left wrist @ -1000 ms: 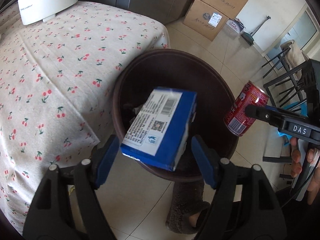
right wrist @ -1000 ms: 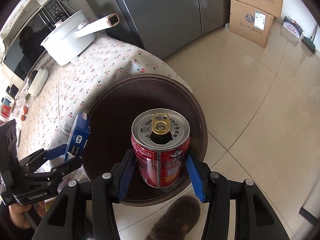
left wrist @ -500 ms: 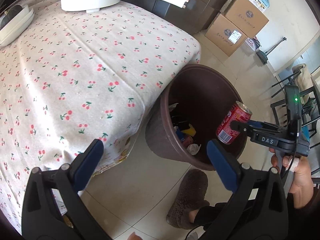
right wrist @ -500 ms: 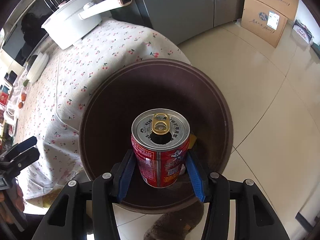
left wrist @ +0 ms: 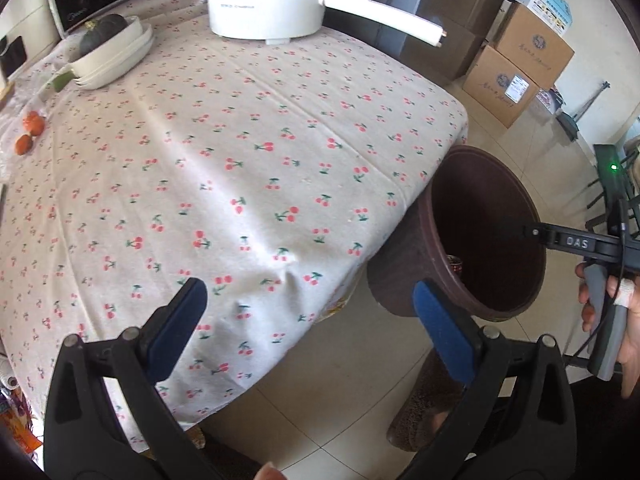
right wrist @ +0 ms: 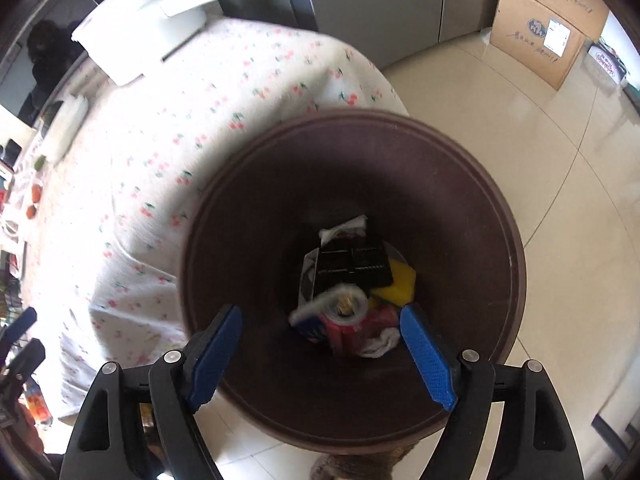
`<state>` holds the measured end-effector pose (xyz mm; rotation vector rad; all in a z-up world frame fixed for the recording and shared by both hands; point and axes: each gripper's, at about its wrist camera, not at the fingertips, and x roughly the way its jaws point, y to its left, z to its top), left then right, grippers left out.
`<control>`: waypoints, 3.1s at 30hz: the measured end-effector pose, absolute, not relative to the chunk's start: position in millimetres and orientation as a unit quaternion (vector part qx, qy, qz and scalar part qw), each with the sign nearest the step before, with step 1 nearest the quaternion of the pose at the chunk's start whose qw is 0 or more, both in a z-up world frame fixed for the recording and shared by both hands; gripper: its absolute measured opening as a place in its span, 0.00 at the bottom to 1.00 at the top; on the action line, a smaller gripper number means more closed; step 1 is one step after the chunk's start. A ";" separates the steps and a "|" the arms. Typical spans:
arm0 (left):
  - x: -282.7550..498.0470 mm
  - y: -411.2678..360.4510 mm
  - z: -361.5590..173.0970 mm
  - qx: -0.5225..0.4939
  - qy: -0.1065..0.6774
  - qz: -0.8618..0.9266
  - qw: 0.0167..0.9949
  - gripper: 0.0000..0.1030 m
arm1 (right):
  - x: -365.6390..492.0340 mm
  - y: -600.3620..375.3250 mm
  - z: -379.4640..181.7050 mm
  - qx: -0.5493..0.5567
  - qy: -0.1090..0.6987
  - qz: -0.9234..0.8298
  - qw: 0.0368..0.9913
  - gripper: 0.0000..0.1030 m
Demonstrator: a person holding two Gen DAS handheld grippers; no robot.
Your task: Collect trash
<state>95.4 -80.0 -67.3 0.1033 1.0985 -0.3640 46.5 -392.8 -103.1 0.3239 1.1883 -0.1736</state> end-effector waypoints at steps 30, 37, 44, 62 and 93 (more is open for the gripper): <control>-8.3 -4.6 -11.1 -0.001 0.363 -0.034 0.931 1.00 | -53.5 -222.7 9.4 -0.053 0.293 -0.066 0.952 1.00; -8.7 -8.1 -13.6 -0.005 0.369 -0.045 0.928 1.00 | -54.5 -222.1 9.6 -0.046 0.292 -0.060 0.953 1.00; -11.1 -14.7 -11.6 0.001 0.363 -0.052 0.930 1.00 | -55.9 -224.1 11.5 -0.032 0.291 -0.056 0.955 1.00; -13.4 -22.3 -12.2 0.014 0.362 -0.059 0.930 1.00 | -58.1 -225.4 11.4 -0.021 0.288 -0.058 0.956 1.00; -19.0 -23.8 -6.1 0.011 0.349 -0.064 0.935 1.00 | -61.6 -222.8 13.0 -0.016 0.287 -0.070 0.955 1.00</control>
